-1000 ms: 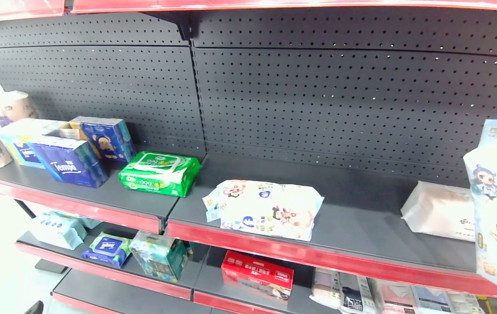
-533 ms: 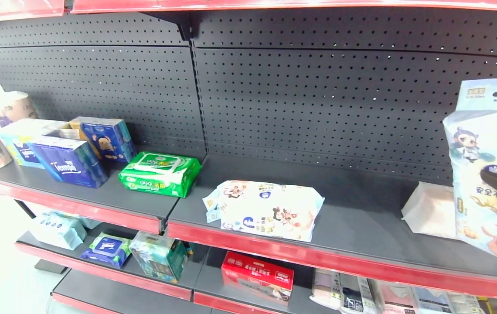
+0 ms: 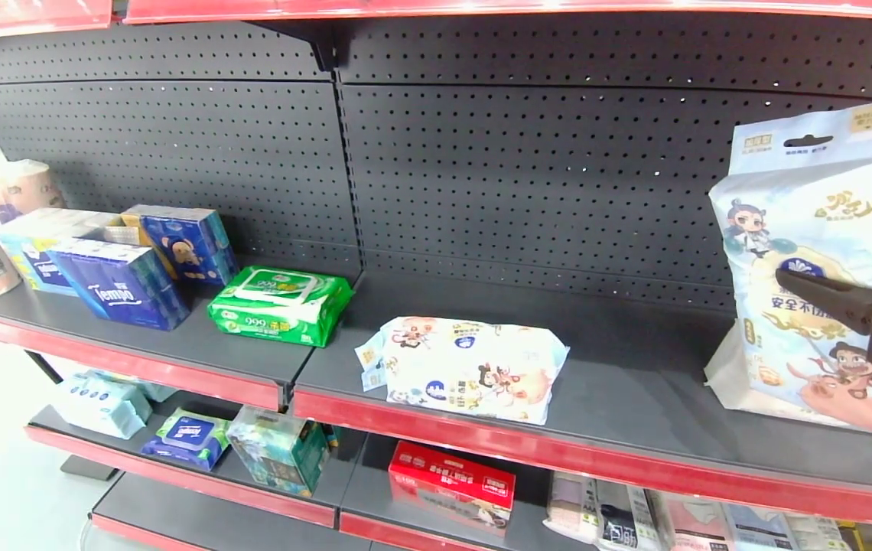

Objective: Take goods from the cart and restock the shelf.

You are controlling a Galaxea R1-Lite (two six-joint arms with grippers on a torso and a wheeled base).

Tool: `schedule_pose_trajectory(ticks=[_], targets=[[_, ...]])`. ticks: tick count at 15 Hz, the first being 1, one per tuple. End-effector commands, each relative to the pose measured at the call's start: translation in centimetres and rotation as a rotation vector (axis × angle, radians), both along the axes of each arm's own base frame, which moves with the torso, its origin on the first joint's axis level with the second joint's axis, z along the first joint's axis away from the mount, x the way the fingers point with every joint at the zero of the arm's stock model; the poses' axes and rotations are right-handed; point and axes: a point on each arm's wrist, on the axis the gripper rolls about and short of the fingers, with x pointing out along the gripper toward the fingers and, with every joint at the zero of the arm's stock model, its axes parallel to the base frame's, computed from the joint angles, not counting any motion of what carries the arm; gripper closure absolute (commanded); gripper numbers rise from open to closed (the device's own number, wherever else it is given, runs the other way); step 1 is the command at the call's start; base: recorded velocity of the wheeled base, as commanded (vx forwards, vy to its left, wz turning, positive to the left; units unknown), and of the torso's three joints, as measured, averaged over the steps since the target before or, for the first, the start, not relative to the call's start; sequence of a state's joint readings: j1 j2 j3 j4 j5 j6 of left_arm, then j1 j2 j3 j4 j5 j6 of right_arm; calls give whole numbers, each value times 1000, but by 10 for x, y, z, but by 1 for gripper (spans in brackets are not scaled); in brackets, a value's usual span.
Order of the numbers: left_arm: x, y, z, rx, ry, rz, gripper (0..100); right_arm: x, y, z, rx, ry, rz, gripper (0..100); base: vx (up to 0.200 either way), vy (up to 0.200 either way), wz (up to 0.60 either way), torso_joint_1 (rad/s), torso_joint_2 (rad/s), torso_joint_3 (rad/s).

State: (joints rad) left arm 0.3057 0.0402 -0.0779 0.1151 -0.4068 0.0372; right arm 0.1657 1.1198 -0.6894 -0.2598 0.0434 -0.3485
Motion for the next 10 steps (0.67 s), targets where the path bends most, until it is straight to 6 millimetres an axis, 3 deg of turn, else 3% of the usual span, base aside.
schedule_pose_trajectory(ticks=[1, 3, 7, 8, 10], targets=[[-2, 0, -1, -1, -26, 94, 0, 1, 0, -1, 0, 6, -7, 100, 0, 0, 0, 0, 0, 0], [-2, 1, -1, -18, -31, 221, 0, -1, -1, -2, 0, 6, -13, 100, 0, 0, 0, 0, 0, 0], [4, 1, 2, -84, 56, -70, 0, -1, -1, -1, 3, 0, -15, 100, 0, 0, 0, 0, 0, 0], [3, 0, 2, -91, 63, -211, 0, -1, -1, 0, 3, -3, -17, 100, 0, 0, 0, 0, 0, 0], [7, 2, 3, -113, 123, -289, 0, -2, -2, 1, 4, -6, -24, 100, 0, 0, 0, 0, 0, 0]])
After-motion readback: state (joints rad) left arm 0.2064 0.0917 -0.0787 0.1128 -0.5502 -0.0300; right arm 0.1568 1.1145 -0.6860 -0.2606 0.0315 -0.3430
